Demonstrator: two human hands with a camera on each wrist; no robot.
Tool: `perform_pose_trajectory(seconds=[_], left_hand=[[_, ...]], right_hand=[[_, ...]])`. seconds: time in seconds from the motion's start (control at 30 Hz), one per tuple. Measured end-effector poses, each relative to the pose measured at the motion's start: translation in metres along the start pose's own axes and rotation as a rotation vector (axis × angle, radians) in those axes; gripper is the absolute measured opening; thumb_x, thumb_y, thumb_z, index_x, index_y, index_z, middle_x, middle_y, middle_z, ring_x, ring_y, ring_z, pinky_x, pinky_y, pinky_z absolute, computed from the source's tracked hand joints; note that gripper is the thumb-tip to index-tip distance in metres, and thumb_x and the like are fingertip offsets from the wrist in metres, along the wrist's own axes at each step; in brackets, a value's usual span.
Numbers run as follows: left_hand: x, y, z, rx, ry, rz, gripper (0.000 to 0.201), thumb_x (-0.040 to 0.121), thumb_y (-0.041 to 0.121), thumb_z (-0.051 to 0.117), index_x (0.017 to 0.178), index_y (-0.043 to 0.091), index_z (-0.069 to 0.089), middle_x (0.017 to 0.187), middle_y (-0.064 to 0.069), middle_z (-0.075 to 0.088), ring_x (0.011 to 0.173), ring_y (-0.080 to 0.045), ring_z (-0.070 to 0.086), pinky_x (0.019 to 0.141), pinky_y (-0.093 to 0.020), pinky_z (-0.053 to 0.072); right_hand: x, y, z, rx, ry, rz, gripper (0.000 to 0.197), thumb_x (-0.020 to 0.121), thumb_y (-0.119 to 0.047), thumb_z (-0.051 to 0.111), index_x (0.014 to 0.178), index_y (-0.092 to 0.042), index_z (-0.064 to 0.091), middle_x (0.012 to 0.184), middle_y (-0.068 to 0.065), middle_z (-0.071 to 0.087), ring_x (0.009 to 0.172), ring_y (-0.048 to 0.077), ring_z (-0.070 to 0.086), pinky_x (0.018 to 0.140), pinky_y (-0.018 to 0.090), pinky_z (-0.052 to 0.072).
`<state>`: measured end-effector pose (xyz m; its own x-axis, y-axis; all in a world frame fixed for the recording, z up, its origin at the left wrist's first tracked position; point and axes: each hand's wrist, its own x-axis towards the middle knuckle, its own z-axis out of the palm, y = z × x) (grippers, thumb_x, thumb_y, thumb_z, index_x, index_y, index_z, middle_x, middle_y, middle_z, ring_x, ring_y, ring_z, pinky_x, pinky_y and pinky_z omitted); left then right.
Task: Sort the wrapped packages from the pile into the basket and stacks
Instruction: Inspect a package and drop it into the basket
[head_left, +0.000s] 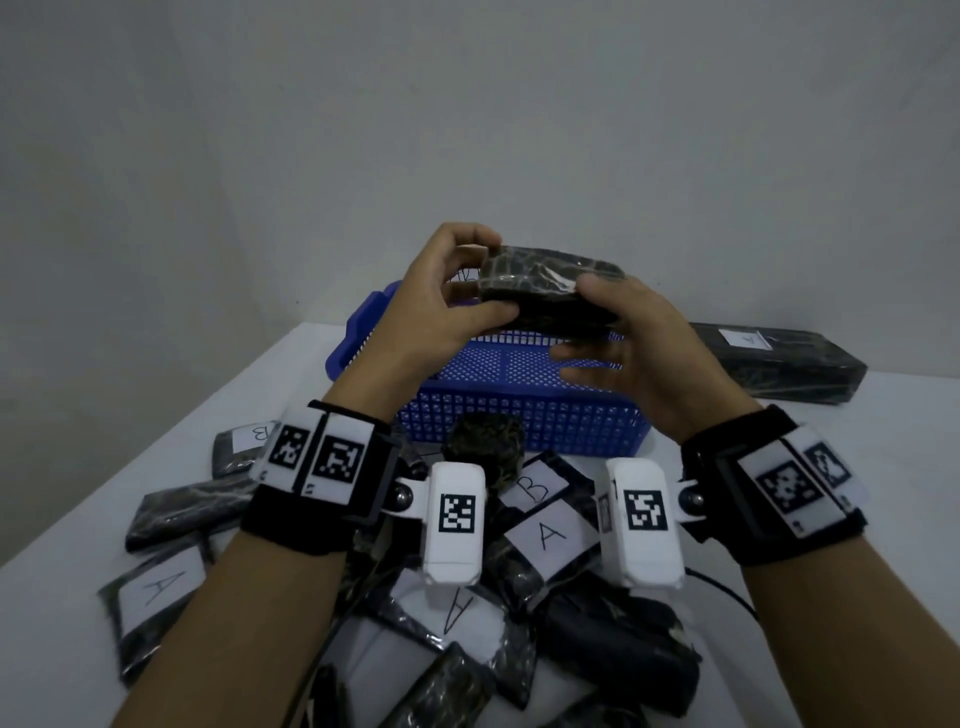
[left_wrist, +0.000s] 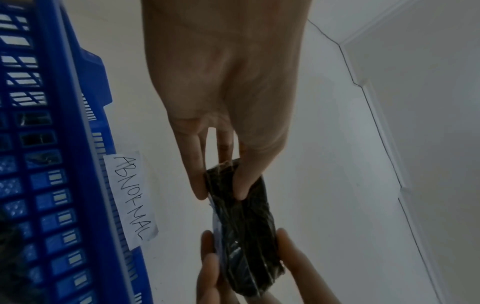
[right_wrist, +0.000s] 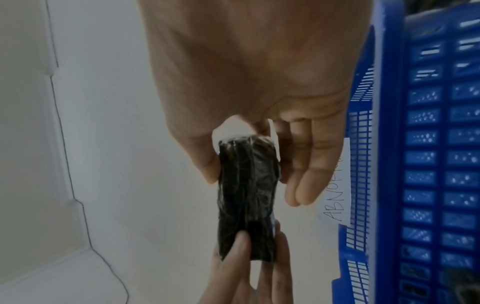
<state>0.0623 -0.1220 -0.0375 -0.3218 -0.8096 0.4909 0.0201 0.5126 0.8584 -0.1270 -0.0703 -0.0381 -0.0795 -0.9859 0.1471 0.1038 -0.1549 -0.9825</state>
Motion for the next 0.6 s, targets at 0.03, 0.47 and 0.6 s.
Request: perform_pose_trajectory(seconds=[0.03, 0.47, 0.6], left_hand=[[0.000, 0.001, 0.000, -0.027, -0.012, -0.014, 0.041, 0.088, -0.001, 0.070, 0.116, 0.024, 0.053, 0.122, 0.000, 0.062, 0.108, -0.018, 0.065, 0.081, -0.028, 0.056], [0.002, -0.005, 0.019, 0.106, -0.061, -0.173, 0.033, 0.098, 0.037, 0.059, 0.129, 0.027, 0.053, 0.122, 0.000, 0.067, 0.108, -0.015, 0.068, 0.089, -0.034, 0.059], [0.003, -0.011, 0.019, 0.015, -0.034, -0.158, 0.019, 0.095, 0.016, 0.065, 0.114, 0.018, 0.062, 0.116, -0.003, 0.069, 0.099, -0.014, 0.070, 0.074, -0.024, 0.058]], right_hand=[[0.001, 0.001, -0.001, 0.009, -0.006, -0.007, 0.032, 0.095, -0.040, 0.064, 0.115, -0.016, 0.059, 0.108, 0.007, 0.073, 0.083, 0.025, 0.074, 0.067, 0.035, 0.061], [0.014, 0.018, -0.015, 0.009, 0.123, -0.193, 0.028, 0.087, 0.012, 0.057, 0.103, -0.010, 0.062, 0.098, 0.014, 0.070, 0.089, 0.027, 0.069, 0.072, 0.032, 0.060], [0.010, 0.015, -0.019, 0.017, 0.066, -0.085, 0.023, 0.092, -0.003, 0.065, 0.110, -0.015, 0.059, 0.109, 0.012, 0.070, 0.096, 0.026, 0.071, 0.073, 0.038, 0.062]])
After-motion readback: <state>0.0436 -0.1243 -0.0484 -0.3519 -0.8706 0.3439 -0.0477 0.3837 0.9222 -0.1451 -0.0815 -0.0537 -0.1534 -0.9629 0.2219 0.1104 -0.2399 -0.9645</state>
